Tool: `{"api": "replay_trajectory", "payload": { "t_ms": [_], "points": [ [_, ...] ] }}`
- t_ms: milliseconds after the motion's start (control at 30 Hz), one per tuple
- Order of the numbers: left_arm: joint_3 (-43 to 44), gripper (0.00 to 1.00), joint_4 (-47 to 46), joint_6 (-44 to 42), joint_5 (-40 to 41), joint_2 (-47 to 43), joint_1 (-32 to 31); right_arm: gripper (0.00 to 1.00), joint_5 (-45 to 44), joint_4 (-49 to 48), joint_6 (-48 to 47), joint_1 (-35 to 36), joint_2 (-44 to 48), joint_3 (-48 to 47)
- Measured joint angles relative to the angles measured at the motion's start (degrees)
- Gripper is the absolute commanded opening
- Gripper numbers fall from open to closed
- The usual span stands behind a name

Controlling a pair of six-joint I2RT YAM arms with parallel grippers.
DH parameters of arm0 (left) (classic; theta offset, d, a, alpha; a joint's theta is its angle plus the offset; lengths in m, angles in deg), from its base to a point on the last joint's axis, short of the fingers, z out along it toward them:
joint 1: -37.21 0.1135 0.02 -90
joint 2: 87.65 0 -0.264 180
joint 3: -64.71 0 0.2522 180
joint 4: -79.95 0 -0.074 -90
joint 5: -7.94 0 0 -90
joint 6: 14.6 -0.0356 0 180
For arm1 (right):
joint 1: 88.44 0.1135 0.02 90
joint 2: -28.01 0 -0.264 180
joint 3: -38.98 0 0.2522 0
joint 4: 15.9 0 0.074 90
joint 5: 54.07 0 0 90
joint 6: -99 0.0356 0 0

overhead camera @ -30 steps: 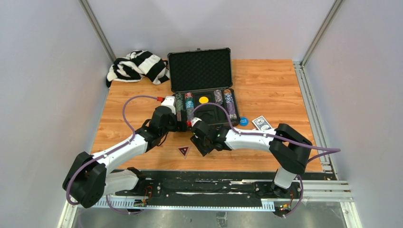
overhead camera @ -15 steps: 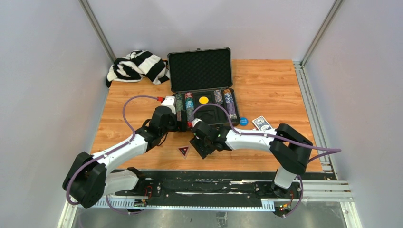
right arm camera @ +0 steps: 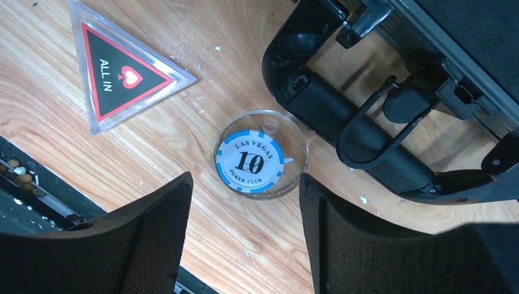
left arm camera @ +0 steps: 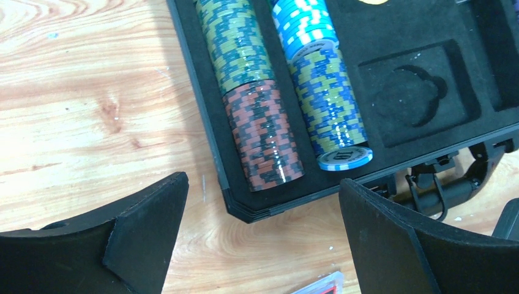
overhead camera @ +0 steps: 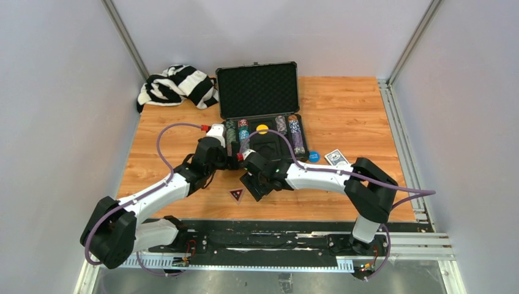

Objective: Pack up texas hold em set

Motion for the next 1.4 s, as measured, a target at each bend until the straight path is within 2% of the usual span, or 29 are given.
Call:
{"api": "replay_trajectory", "payload": {
  "t_ms": [267, 567, 767, 900, 1267, 1367, 1400],
  "points": [
    [0.07, 0.98, 2.58, -0.2, 3.19, -0.42, 0.02, 0.63, -0.15, 0.35, 0.0, 0.02, -2.64, -1.22],
    [0.35, 0.98, 2.82, -0.17, 3.21, -0.42, 0.0, 0.52, -0.17, 0.37, 0.07, 0.02, -2.64, -1.25],
    [0.39, 0.98, 2.95, -0.17, 3.19, -0.42, 0.0, 0.5, -0.35, 0.59, 0.09, 0.04, -2.64, -1.25],
    [0.39, 0.98, 2.97, -0.17, 3.19, -0.42, 0.0, 0.43, -0.55, 0.79, 0.26, 0.31, -2.64, -1.25],
    [0.42, 0.98, 3.06, -0.17, 3.1, -0.42, 0.0, 0.38, -0.85, 1.57, 0.52, 0.87, -2.45, -1.22],
    [0.42, 0.98, 3.06, -0.15, 2.99, -0.42, 0.0, 0.39, -0.87, 1.75, 0.52, 0.87, -2.36, -1.2],
    [0.42, 0.98, 3.08, -0.17, 2.99, -0.42, 0.02, 0.42, -0.87, 1.79, 0.52, 0.87, -2.34, -1.18]
  ]
}}
